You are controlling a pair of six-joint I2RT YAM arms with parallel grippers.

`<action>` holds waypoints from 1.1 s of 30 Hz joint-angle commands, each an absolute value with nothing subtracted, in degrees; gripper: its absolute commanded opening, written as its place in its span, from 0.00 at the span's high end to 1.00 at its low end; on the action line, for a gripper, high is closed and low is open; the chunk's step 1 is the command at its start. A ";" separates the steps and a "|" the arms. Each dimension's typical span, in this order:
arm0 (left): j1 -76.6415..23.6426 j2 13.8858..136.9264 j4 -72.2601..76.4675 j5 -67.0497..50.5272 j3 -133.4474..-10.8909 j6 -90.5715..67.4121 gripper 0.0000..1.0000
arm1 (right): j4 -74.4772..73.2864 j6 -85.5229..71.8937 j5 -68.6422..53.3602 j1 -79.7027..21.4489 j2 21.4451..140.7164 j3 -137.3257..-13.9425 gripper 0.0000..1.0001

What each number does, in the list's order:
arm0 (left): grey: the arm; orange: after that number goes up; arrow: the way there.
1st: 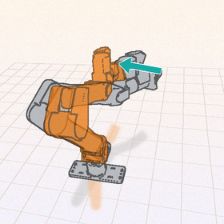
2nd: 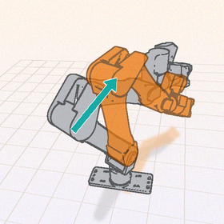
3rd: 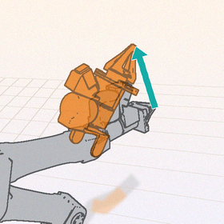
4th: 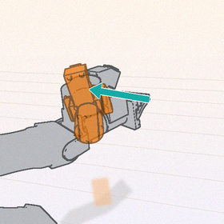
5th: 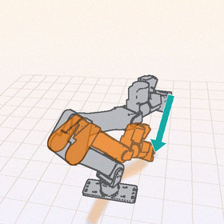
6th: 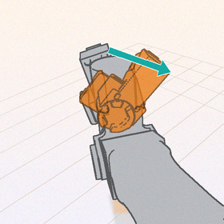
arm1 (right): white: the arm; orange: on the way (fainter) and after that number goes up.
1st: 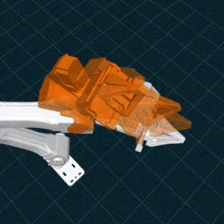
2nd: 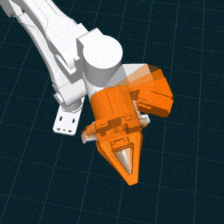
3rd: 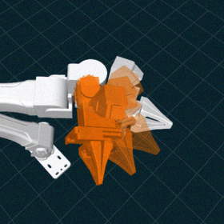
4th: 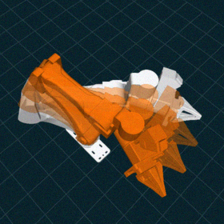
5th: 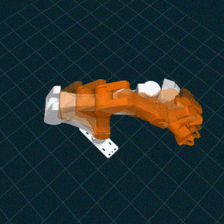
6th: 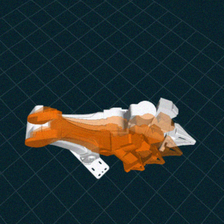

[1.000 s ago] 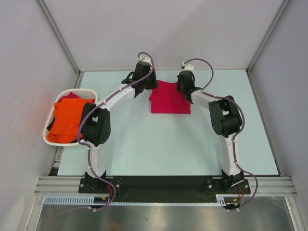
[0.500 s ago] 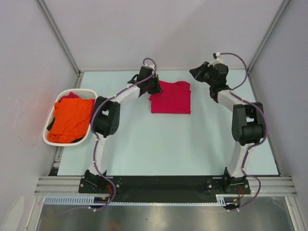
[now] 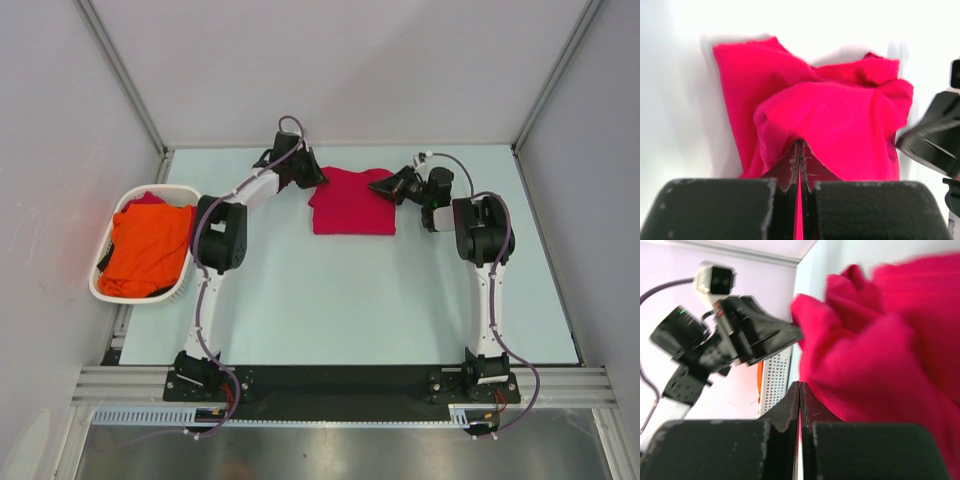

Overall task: Fold and stack the t-shirts
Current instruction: Smooth out wrinkles on the folded tshirt

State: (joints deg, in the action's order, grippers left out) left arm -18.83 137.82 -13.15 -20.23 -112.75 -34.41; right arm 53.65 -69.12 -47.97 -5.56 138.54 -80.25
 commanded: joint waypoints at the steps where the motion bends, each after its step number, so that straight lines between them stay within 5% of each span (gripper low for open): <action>1: -17.40 141.84 -12.74 -24.34 -120.31 -37.26 1.00 | 53.99 -66.56 -48.79 -5.63 137.64 -84.64 1.00; 8: -17.05 145.55 -15.03 -24.00 -124.54 -38.50 1.00 | 20.80 -44.32 -35.00 -7.20 134.47 -89.55 1.00; 16: -16.96 142.30 -17.93 -18.20 -120.15 -36.04 1.00 | 9.07 -36.40 -18.12 -9.49 132.72 -91.67 1.00; 21: -16.96 138.44 -17.76 -16.09 -116.21 -34.98 1.00 | 11.33 -32.96 -9.25 -11.07 128.25 -87.11 1.00; 26: -17.05 128.95 -8.65 -17.05 -106.01 -32.62 1.00 | 27.31 -30.59 -1.86 -13.00 113.08 -69.93 1.00; 33: -17.05 115.69 -5.80 -18.64 -100.29 -29.10 0.82 | 27.52 -22.33 9.05 -16.35 96.44 -63.37 0.98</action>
